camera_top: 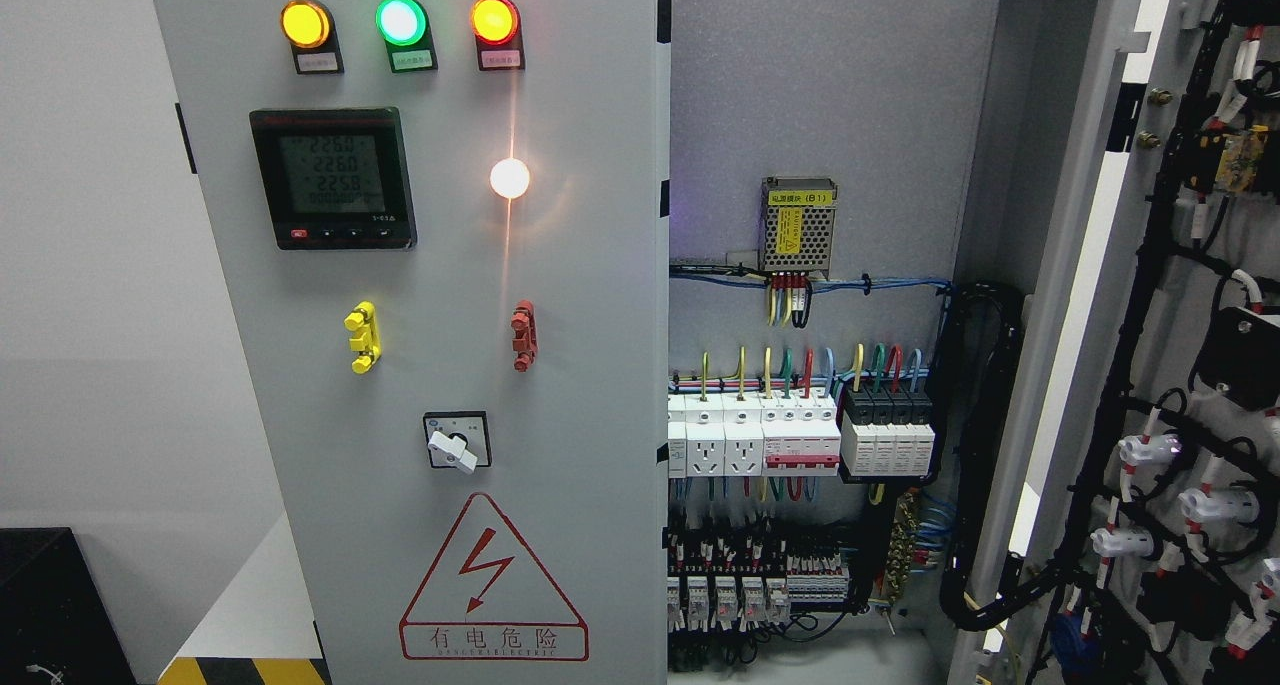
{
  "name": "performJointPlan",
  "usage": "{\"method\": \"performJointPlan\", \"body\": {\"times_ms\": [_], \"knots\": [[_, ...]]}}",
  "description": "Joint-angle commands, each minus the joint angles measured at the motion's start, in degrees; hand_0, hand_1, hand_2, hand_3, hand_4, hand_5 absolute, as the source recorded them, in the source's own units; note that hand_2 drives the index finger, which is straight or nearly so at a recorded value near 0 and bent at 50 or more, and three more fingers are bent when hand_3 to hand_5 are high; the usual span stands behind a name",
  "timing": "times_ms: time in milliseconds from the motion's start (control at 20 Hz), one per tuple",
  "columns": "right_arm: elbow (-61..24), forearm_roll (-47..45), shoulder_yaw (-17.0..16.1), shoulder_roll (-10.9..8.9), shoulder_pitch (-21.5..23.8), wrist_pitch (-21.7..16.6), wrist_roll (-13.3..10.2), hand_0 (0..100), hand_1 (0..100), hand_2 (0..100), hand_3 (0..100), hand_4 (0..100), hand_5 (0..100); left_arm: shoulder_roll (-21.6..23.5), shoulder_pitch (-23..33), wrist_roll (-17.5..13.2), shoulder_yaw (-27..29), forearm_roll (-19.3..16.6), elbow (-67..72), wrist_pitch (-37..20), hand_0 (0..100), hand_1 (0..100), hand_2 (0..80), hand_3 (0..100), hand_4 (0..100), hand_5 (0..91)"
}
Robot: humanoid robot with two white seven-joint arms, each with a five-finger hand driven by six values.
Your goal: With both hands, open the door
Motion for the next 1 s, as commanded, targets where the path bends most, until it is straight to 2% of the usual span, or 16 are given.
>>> {"method": "performJointPlan", "body": {"times_ms": [0,200,401,651,801,952], "knots": [[-19.8,0.1,6.0,-0.58,-0.6,-2.0,0.0,19,0,0,0,0,0,-1.9,1.8,0.3,0.1,0.0,0.0,0.0,0,0,0.0,0,0,0.0],[-22.8,0.1,8.5,-0.58,-3.4,-2.5,-0.1,19,0,0,0,0,0,-2.7,1.8,0.3,0.1,0.0,0.0,0.0,0,0,0.0,0,0,0.0],[-22.4,0.3,8.6,-0.67,-8.1,-2.5,0.0,19,0,0,0,0,0,-3.5,1.7,0.3,0.0,-0.1,0.0,0.0,0,0,0.0,0,0,0.0],[-22.9,0.3,9.1,-2.86,-9.9,-2.5,0.0,19,0,0,0,0,0,-4.3,1.8,0.3,-0.1,0.0,0.0,0.0,0,0,0.0,0,0,0.0],[-23.2,0.0,9.5,-2.95,-11.0,-2.5,-0.1,19,0,0,0,0,0,-4.3,1.8,0.3,-0.1,0.0,-0.1,0.0,0,0,0.0,0,0,0.0],[-23.4,0.0,9.7,-2.78,-15.4,-2.0,-0.1,19,0,0,0,0,0,-4.3,1.8,0.3,-0.1,0.0,-0.1,0.0,0,0,0.0,0,0,0.0]]}}
